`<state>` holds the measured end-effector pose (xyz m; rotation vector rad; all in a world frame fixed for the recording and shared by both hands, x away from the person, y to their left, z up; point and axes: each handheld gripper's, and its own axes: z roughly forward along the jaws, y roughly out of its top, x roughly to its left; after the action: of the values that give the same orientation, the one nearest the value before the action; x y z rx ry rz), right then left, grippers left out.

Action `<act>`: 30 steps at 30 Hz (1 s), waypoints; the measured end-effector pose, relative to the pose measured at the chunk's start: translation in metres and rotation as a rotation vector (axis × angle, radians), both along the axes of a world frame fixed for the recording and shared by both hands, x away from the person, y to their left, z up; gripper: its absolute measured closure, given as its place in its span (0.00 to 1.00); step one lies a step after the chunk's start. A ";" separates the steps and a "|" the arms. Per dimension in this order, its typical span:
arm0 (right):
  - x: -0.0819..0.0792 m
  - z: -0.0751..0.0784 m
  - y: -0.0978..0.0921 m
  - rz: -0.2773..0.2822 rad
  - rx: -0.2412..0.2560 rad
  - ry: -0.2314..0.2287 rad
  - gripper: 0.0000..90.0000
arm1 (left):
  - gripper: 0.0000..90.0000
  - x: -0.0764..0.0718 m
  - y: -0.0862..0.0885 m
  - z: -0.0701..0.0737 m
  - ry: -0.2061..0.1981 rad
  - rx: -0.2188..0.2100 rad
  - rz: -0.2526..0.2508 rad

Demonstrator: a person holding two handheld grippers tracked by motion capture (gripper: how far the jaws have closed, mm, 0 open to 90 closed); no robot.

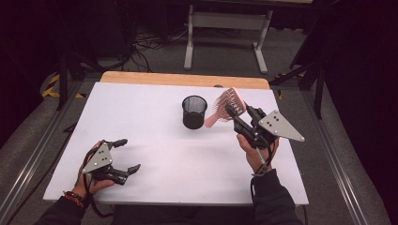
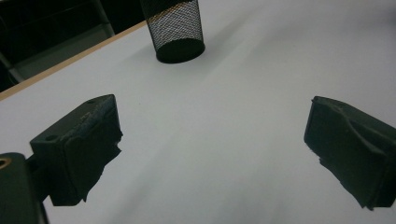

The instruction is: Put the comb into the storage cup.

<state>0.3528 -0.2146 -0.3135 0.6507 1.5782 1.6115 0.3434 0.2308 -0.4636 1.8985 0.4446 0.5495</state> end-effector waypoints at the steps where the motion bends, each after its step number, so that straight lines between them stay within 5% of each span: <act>1: 0.002 0.002 0.001 0.001 -0.003 -0.005 0.71 | 0.05 -0.001 0.002 0.000 0.002 0.003 0.002; 30: 0.035 0.022 0.017 -0.026 0.023 -0.013 0.71 | 0.06 -0.004 0.016 0.001 0.005 -0.037 0.022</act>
<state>0.3882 -0.1980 -0.2911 0.6687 1.5383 1.6140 0.3392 0.2463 -0.4624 1.8620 0.4761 0.5470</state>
